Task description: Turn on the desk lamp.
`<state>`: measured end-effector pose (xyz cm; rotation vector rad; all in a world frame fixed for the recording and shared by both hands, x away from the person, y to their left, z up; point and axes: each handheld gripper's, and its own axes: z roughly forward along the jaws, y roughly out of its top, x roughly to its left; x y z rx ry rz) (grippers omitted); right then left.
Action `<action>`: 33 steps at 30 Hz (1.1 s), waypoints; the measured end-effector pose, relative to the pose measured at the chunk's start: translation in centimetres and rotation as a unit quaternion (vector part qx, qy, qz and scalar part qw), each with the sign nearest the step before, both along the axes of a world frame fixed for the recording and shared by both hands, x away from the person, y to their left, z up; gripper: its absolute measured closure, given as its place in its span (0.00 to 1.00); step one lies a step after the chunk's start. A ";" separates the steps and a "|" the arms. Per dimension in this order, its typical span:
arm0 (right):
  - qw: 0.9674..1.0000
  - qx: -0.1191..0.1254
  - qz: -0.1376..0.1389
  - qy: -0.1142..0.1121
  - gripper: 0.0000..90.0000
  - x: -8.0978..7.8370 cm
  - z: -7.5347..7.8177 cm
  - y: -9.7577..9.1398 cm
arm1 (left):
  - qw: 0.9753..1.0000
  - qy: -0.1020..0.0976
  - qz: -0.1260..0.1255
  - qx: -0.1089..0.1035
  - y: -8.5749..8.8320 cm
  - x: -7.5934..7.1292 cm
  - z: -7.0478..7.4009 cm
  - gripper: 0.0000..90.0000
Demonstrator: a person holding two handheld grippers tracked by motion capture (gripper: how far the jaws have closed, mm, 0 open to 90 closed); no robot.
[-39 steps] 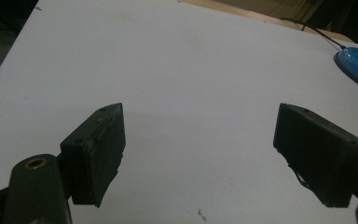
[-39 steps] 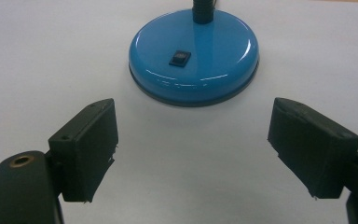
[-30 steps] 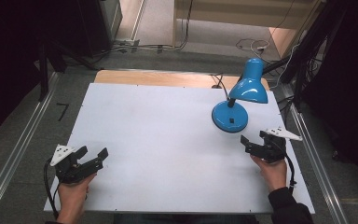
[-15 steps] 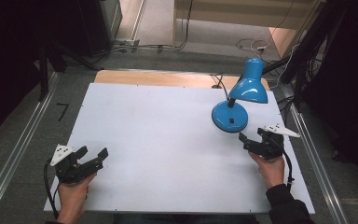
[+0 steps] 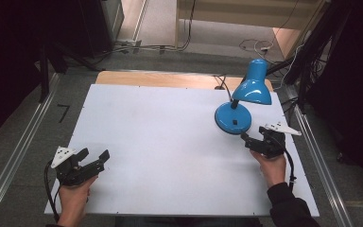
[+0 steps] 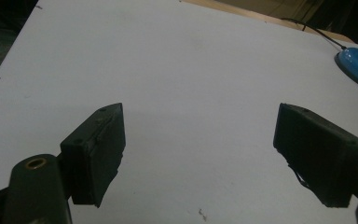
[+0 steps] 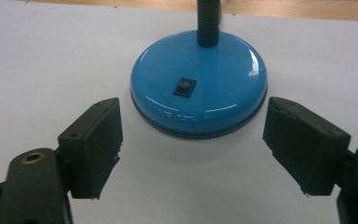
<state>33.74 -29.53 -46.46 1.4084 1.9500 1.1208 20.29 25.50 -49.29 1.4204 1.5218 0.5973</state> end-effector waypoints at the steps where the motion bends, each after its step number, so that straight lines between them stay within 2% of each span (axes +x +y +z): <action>1: 1.000 -0.002 0.000 -0.002 0.21 0.2 0.0 0.1 | 1.000 0.000 0.000 0.000 0.0 0.0 0.0 0.19; 11: 1.000 0.001 0.000 -0.006 0.29 0.7 0.0 0.4 | 1.000 0.001 0.000 0.000 0.0 0.0 0.0 0.19; 20: 1.000 -0.001 -0.017 -0.025 0.51 1.1 0.1 0.6 | 1.000 0.001 0.000 0.000 0.0 0.0 0.0 0.19; 26: 0.999 -0.007 -0.026 -0.026 0.63 1.3 0.0 0.8 | 1.000 0.001 0.000 -0.001 0.0 0.0 0.0 0.19; 29: 0.999 -0.001 -0.026 -0.024 0.72 1.6 0.0 0.8 | 1.000 0.001 0.000 -0.001 0.0 0.0 0.0 0.19; 33: 0.999 -0.003 -0.023 -0.025 0.77 1.8 -0.1 0.9 | 1.000 0.002 0.001 -0.001 0.0 0.0 0.0 0.19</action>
